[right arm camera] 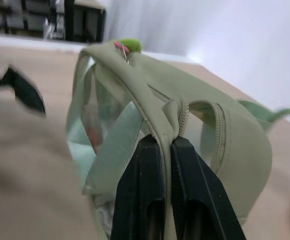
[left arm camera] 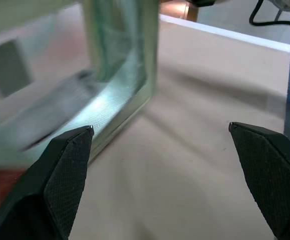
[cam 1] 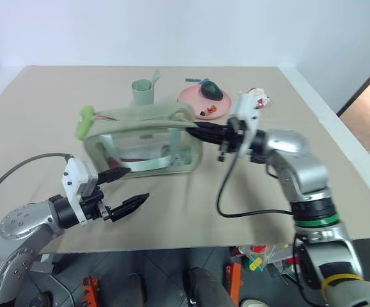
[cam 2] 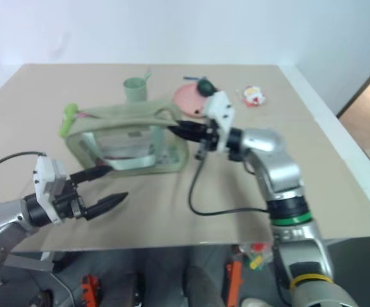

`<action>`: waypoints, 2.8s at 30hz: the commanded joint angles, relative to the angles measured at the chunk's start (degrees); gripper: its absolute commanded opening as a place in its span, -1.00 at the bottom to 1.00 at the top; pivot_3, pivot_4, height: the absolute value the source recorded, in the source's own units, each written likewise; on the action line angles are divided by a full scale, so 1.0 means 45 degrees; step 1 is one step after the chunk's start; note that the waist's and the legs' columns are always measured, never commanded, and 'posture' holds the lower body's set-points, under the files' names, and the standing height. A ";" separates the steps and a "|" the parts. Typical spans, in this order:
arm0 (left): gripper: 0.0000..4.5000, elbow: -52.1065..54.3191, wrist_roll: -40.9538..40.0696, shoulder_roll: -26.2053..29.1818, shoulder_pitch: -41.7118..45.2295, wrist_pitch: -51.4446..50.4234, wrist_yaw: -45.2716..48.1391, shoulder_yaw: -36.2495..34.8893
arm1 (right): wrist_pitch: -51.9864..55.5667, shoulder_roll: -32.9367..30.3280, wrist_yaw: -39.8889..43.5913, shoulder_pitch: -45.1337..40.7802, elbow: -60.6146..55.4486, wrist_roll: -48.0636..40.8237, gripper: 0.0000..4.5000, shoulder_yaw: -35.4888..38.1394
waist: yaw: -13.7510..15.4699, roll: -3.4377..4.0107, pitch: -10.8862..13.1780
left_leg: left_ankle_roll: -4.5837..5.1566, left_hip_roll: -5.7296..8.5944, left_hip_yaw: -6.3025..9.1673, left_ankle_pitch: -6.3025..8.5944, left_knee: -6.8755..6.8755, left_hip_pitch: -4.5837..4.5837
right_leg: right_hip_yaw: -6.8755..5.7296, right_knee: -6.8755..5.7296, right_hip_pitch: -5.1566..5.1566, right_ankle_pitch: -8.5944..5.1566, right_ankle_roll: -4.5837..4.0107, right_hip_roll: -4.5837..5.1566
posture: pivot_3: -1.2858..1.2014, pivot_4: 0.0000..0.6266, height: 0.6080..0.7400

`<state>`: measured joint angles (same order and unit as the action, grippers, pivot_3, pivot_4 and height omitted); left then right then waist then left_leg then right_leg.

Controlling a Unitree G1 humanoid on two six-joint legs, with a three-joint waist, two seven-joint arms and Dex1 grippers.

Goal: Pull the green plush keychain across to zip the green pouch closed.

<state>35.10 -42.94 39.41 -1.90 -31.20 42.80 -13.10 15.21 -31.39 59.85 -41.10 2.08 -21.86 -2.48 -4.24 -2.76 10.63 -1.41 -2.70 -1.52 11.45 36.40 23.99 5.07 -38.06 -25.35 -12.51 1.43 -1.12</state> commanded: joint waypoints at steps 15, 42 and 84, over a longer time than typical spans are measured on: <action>1.00 -0.0253 -0.6135 0.1186 0.0119 -0.2847 -0.1647 -0.3638 | -0.1597 -0.1633 0.1386 0.1459 0.0523 -0.0141 -0.97 0.0987 | -0.0048 0.0007 0.0003 | 0.0004 -0.0023 -0.0004 -0.0003 0.0020 -0.0057 | 0.0012 -0.0022 0.0031 0.0021 -0.0009 -0.0027 | 0.03 -0.52 1.00; 1.00 -0.7208 -0.6995 -0.2027 0.6139 -0.4233 -0.5152 -0.2886 | -0.0722 -0.1388 0.0731 0.2063 -0.1510 -0.0291 -0.97 0.0786 | -0.0031 0.0003 0.0003 | -0.0004 -0.0026 -0.0015 -0.0008 0.0006 -0.0123 | 0.0067 -0.0032 0.0072 0.0039 -0.0008 -0.0078 | 0.03 -0.52 1.00; -0.97 -0.6981 -0.5810 -0.2634 1.0119 -0.4859 -0.4035 0.0547 | -0.1285 -0.1763 0.0770 0.2438 -0.1403 0.0153 -1.00 0.0758 | 0.0014 0.0002 0.0003 | -0.0011 -0.0003 -0.0019 -0.0011 0.0009 -0.0125 | 0.0096 -0.0026 0.0077 0.0048 0.0015 -0.0072 | 0.03 -0.52 1.00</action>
<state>3.31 -71.26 27.37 42.97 -54.10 23.17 -11.00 9.89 -38.40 63.47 -30.27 -2.63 -21.47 0.10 -4.18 -2.76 10.64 -1.45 -2.71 -1.60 11.40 36.44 23.43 5.49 -38.17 -25.00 -12.29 1.50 -1.45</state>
